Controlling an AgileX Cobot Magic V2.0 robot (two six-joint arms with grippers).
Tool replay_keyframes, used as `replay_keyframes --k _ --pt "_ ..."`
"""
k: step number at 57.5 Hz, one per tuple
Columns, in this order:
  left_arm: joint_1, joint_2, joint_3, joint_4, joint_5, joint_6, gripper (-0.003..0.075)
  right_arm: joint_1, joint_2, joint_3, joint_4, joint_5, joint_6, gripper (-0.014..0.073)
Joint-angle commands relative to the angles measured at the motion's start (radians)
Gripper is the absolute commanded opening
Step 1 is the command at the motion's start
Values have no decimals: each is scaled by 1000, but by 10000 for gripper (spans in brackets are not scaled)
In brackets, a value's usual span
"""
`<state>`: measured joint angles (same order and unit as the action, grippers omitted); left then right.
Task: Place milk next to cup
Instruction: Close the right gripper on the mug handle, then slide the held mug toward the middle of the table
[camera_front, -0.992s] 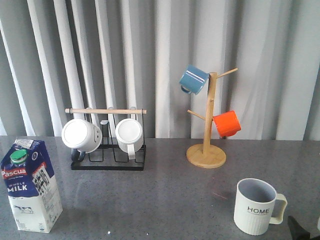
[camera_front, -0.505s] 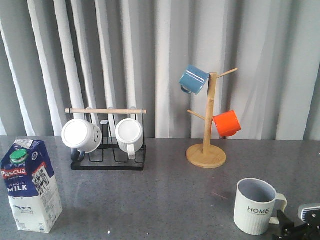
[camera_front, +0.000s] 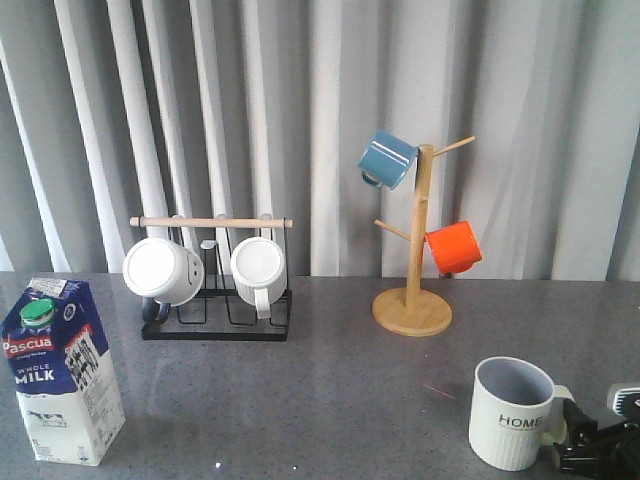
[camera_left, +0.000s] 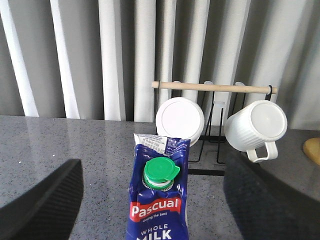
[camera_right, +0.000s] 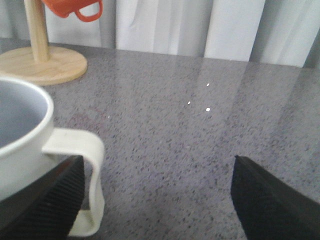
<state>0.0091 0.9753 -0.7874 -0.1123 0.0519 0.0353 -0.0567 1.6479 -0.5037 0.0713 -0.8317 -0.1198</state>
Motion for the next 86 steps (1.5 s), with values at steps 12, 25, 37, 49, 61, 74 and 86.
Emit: replay_keyframes --k 12,25,37,49,61,74,86 --pt "-1 -9 -35 -8 -75 -3 555 -6 -28 -13 -71 -34 58 582" --pt "-1 -9 -35 -8 -75 -3 555 -6 31 -45 -80 -64 48 582" --pt "-1 -9 -35 -8 -75 -3 555 -6 102 -48 -71 -151 48 582" --pt "-1 -9 -35 -8 -75 -3 555 -6 171 -121 -80 -148 48 501" --pt "-1 -9 -35 -8 -75 -3 555 -6 197 -182 -157 -120 106 103" --pt "-1 -9 -35 -8 -75 -3 555 13 180 -184 -225 -145 242 0" --pt "-1 -9 -35 -8 -75 -3 555 153 153 -187 -176 -121 227 10"
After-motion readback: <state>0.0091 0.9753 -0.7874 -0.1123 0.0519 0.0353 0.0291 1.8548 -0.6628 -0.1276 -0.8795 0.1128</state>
